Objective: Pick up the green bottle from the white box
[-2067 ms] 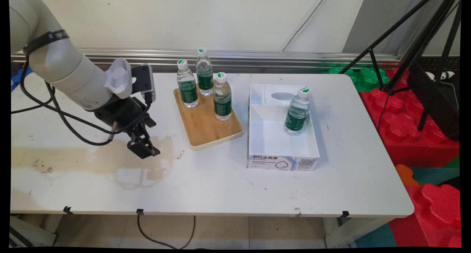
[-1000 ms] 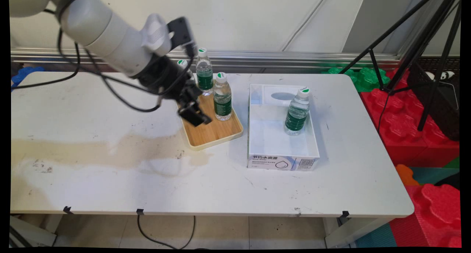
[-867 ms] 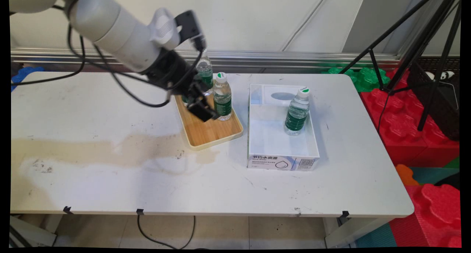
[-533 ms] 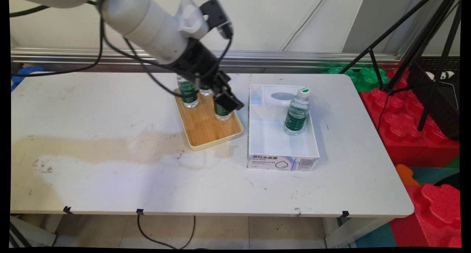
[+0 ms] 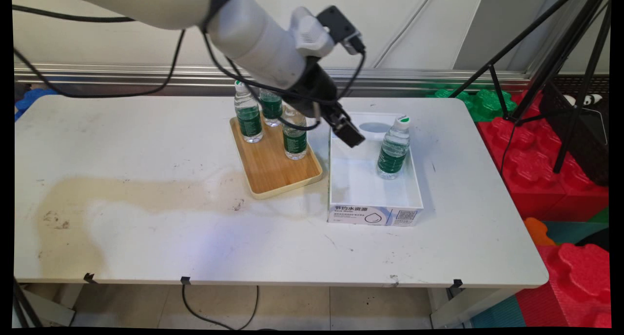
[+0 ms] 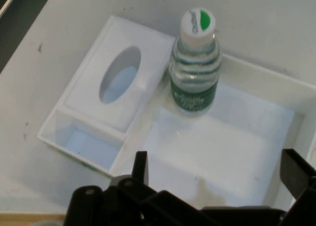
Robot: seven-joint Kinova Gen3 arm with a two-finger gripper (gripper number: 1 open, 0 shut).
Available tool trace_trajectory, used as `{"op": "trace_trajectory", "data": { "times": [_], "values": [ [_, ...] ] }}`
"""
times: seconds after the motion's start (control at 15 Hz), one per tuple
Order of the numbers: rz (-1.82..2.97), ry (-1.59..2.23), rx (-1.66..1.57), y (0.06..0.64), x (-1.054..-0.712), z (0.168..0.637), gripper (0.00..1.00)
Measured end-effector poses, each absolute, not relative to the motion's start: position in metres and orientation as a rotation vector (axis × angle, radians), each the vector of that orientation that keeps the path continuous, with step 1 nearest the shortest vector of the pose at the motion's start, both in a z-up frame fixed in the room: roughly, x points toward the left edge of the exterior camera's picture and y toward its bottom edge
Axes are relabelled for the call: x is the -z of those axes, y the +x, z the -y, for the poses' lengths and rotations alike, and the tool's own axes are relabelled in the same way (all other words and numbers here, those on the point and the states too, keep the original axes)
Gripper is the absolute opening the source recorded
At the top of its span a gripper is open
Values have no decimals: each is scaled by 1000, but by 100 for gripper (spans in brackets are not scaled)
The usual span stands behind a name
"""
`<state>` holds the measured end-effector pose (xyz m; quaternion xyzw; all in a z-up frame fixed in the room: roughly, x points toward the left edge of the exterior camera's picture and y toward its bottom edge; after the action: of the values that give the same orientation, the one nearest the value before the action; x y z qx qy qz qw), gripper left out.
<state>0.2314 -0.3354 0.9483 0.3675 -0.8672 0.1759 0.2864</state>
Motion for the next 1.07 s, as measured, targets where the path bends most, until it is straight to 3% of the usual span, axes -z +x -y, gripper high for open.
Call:
{"op": "trace_trajectory", "data": {
  "times": [1.07],
  "values": [
    [2270, 978, -504, 147, -870, 416, 100]
  ]
}}
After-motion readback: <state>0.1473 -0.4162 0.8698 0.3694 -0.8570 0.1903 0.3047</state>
